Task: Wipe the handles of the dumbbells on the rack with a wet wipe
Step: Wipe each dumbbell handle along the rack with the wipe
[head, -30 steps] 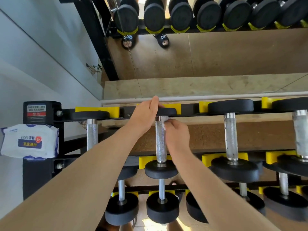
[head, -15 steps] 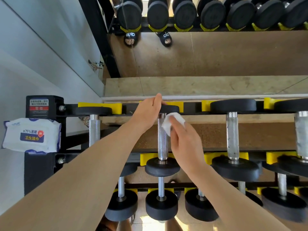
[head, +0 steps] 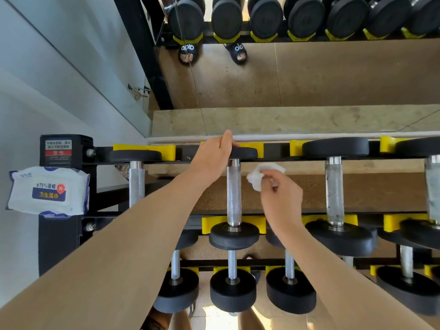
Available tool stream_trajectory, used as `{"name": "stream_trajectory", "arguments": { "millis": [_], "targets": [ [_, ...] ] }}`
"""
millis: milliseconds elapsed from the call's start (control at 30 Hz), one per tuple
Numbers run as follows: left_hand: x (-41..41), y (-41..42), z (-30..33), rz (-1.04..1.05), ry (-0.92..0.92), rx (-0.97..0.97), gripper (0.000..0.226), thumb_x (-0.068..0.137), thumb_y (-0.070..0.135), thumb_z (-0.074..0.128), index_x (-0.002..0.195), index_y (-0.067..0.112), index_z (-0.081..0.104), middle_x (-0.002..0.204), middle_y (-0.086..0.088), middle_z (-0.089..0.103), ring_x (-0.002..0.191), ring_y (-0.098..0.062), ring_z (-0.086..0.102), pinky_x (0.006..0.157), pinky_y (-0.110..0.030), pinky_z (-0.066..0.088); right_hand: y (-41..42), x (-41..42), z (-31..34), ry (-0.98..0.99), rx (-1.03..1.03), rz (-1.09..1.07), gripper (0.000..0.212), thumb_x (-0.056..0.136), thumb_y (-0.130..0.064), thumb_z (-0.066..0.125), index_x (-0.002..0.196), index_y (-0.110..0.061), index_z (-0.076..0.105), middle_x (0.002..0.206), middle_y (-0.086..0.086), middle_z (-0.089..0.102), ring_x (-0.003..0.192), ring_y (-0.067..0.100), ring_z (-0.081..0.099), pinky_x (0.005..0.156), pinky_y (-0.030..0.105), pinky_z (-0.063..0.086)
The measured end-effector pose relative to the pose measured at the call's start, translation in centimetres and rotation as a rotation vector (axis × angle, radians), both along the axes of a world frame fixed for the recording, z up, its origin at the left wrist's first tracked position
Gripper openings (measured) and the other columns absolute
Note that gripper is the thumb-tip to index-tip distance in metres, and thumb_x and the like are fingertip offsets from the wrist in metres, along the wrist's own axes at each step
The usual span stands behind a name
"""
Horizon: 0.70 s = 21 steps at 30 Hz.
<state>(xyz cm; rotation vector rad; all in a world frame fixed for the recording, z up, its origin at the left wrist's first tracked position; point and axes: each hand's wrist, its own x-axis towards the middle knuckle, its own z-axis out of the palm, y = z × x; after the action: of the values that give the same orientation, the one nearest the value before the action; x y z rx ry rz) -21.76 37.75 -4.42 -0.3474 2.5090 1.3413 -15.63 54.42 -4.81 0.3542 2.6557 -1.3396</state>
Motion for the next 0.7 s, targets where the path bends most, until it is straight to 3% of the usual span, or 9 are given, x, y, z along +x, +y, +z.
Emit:
{"name": "stream_trajectory", "arguments": {
  "millis": [67, 100, 167, 233, 333, 467, 533, 633, 700],
  "targets": [
    [0.0, 0.0, -0.1, 0.009, -0.006, -0.003, 0.059, 0.111, 0.042, 0.021, 0.102, 0.023, 0.077, 0.094, -0.002, 0.071, 0.091, -0.010, 0.061, 0.086, -0.030, 0.046, -1.2, -0.8, 0.3, -0.431, -0.556, -0.393, 0.019, 0.095, -0.010, 0.054, 0.103, -0.020, 0.068, 0.074, -0.004, 0.060, 0.065, 0.009, 0.053, 0.063, 0.024, 0.046],
    [0.0, 0.0, -0.2, 0.015, -0.006, -0.002, 0.059, 0.111, 0.043, 0.022, 0.101, 0.024, 0.077, 0.093, -0.002, 0.071, 0.091, -0.011, 0.061, 0.088, -0.032, 0.046, -1.9, -1.1, 0.5, -0.593, -0.735, -0.467, 0.014, 0.093, -0.008, 0.053, 0.095, -0.016, 0.065, 0.065, -0.003, 0.053, 0.057, 0.009, 0.046, 0.056, 0.024, 0.039],
    [0.0, 0.0, -0.3, 0.023, 0.001, 0.005, 0.058, 0.111, 0.042, 0.022, 0.101, 0.025, 0.077, 0.093, -0.001, 0.071, 0.091, -0.009, 0.061, 0.088, -0.032, 0.046, -3.1, -1.5, 0.4, -0.746, -0.785, -0.410, 0.014, 0.093, -0.008, 0.048, 0.081, -0.014, 0.054, 0.057, -0.003, 0.041, 0.049, 0.010, 0.034, 0.049, 0.024, 0.029],
    [0.1, 0.0, 0.0, 0.026, 0.003, 0.003, 0.057, 0.112, 0.040, 0.023, 0.102, 0.023, 0.077, 0.095, -0.001, 0.070, 0.091, -0.007, 0.059, 0.087, -0.030, 0.044, -3.7, -2.1, 0.3, -0.773, -0.594, -0.279, 0.015, 0.095, -0.019, 0.049, 0.080, -0.016, 0.052, 0.060, -0.002, 0.042, 0.050, 0.011, 0.035, 0.049, 0.025, 0.029],
    [0.1, 0.2, 0.2, 0.024, 0.008, 0.004, 0.057, 0.112, 0.038, 0.023, 0.103, 0.022, 0.076, 0.097, -0.003, 0.070, 0.091, -0.007, 0.059, 0.087, -0.029, 0.044, -3.2, -2.5, 0.7, -0.683, -0.274, -0.077, 0.018, 0.096, -0.028, 0.050, 0.084, -0.016, 0.055, 0.073, 0.000, 0.053, 0.066, 0.013, 0.048, 0.062, 0.028, 0.039],
    [0.1, 0.1, 0.1, 0.030, 0.001, 0.002, 0.057, 0.112, 0.039, 0.023, 0.104, 0.022, 0.076, 0.098, -0.004, 0.069, 0.092, -0.006, 0.059, 0.088, -0.030, 0.043, -2.8, -0.9, 0.2, -0.412, -0.274, 0.113, 0.027, 0.099, -0.023, 0.043, 0.096, -0.006, 0.063, 0.095, 0.011, 0.065, 0.089, 0.022, 0.060, 0.077, 0.033, 0.046],
    [0.1, 0.1, 0.2, 0.037, 0.002, 0.004, 0.057, 0.112, 0.039, 0.023, 0.102, 0.023, 0.077, 0.097, -0.003, 0.069, 0.091, -0.006, 0.059, 0.085, -0.029, 0.042, -2.7, -0.2, -0.4, -0.300, -0.195, 0.151, 0.031, 0.100, -0.026, 0.043, 0.097, -0.004, 0.066, 0.092, 0.013, 0.066, 0.089, 0.024, 0.061, 0.078, 0.037, 0.048],
    [0.1, 0.2, 0.2, 0.034, 0.003, -0.004, 0.057, 0.112, 0.039, 0.023, 0.101, 0.024, 0.076, 0.094, -0.001, 0.068, 0.088, -0.006, 0.058, 0.078, -0.024, 0.042, -2.3, 0.6, -0.9, -0.130, -0.076, 0.205, 0.026, 0.100, -0.024, 0.048, 0.088, -0.010, 0.066, 0.079, 0.005, 0.063, 0.075, 0.010, 0.055, 0.067, 0.018, 0.038],
    [0.2, 0.2, 0.1, 0.033, 0.006, -0.012, 0.057, 0.112, 0.039, 0.022, 0.101, 0.024, 0.077, 0.092, -0.001, 0.068, 0.088, -0.006, 0.058, 0.079, -0.024, 0.043, -1.9, 1.1, -0.5, 0.024, 0.004, 0.197, 0.019, 0.099, -0.021, 0.052, 0.091, -0.013, 0.067, 0.081, -0.002, 0.063, 0.077, 0.005, 0.054, 0.066, 0.008, 0.036]
  ]
}}
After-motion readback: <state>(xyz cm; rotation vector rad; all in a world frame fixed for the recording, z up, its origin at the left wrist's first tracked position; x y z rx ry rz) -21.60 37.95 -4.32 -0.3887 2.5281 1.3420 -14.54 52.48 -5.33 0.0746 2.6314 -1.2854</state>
